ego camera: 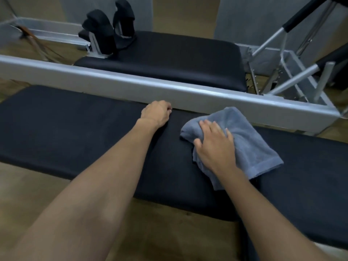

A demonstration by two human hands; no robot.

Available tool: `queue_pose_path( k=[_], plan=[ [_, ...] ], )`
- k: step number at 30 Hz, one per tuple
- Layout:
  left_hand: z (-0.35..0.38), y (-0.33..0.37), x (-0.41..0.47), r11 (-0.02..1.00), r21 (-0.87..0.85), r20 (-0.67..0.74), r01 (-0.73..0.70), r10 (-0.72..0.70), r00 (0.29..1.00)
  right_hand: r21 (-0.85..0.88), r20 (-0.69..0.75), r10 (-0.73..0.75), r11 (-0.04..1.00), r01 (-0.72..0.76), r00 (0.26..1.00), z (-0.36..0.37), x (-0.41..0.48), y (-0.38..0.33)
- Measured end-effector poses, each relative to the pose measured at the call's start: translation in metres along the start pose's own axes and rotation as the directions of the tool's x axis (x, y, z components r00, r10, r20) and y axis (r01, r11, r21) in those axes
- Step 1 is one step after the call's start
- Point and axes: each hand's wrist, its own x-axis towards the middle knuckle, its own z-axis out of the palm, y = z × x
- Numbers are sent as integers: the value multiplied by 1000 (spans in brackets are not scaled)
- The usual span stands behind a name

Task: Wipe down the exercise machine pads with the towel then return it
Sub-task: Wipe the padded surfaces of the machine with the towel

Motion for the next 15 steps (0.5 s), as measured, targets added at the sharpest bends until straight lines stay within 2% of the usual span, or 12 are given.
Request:
queue_pose_path(
  k=[7, 11, 15],
  plan=[
    [3, -7, 0, 976, 151, -70, -160, 172, 983, -67, -56, 5, 998, -9, 998, -2, -107, -43],
    [-2, -14, 3, 963, 155, -39, -220, 228, 973, -88, 18, 51, 995, -49, 999, 2, -102, -56],
    [2, -23, 9, 953, 162, -43, -256, 266, 963, -130, 14, 48, 990, -45, 999, 9, -72, -67]
  ],
)
